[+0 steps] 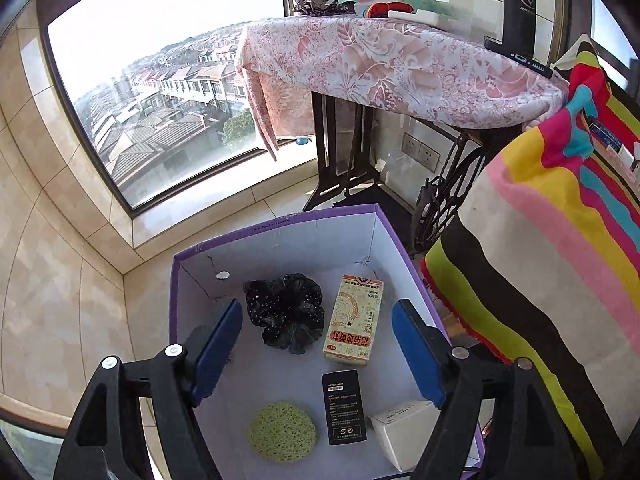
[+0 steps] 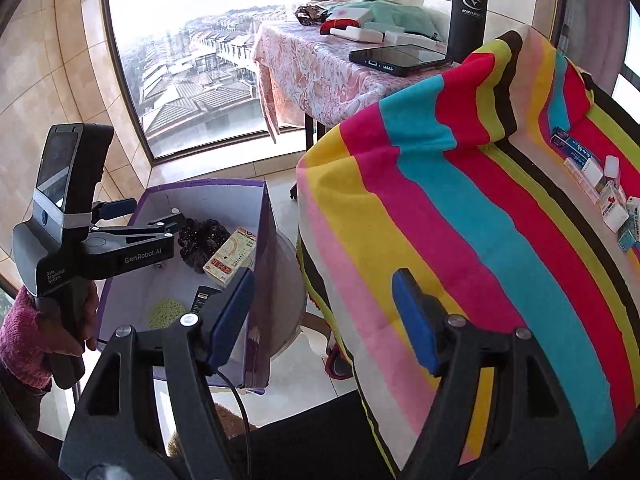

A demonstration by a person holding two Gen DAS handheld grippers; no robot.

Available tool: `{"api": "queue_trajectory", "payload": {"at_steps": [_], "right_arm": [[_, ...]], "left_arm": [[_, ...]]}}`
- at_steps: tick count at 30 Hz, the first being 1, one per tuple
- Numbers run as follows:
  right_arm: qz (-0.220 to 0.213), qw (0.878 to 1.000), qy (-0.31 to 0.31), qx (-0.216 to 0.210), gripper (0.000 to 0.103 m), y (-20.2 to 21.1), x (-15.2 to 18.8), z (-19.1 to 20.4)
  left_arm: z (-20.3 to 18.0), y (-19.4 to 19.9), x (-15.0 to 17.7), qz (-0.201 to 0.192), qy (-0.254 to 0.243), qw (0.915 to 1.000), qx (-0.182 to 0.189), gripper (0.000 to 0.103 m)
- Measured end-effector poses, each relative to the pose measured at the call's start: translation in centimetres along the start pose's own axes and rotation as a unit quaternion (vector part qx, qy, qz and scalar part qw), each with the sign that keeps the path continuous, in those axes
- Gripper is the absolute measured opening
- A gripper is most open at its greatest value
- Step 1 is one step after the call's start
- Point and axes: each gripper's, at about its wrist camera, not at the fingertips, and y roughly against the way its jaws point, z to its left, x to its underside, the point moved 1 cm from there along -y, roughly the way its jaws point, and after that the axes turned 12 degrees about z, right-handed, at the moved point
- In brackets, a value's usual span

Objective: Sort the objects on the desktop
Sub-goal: 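Move both tools back over the striped table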

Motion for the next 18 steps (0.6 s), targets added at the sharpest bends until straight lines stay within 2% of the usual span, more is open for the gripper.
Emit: {"api": "queue_trajectory", "payload": {"at_steps": [7, 9, 11, 14, 16, 18], "right_arm": [[-0.045, 0.992, -0.114, 0.030, 0.079, 4.0, 3.3, -7.7], [-0.058, 0.987, -0.138, 0.055, 0.079, 5.1, 4.6, -10.0], [-0.067, 0.980, -0.164, 0.090, 0.079, 6.0, 5.9, -12.2], [-0.064, 0.966, -0.214, 0.131, 0.080, 7.0, 7.7, -16.3], [-0.053, 0.955, -0.252, 0.145, 0.080, 7.4, 8.8, -19.7], [-0.048, 0.949, -0.279, 0.136, 0.080, 7.2, 9.5, -22.8]], "left_arm": [[-7.0, 3.8, -0.7, -0.016, -0.057, 0.9962, 0.064, 0.082], [-9.1, 4.5, -1.0, -0.007, -0.086, 0.9923, 0.089, 0.083], [-11.4, 4.9, -1.1, 0.017, -0.112, 0.9853, 0.128, 0.084], [-15.2, 5.3, -1.6, 0.054, -0.146, 0.9687, 0.194, 0.084], [-17.9, 5.9, -2.1, 0.055, -0.165, 0.9616, 0.212, 0.084], [-21.0, 6.6, -2.8, 0.047, -0.190, 0.9550, 0.223, 0.084]]}}
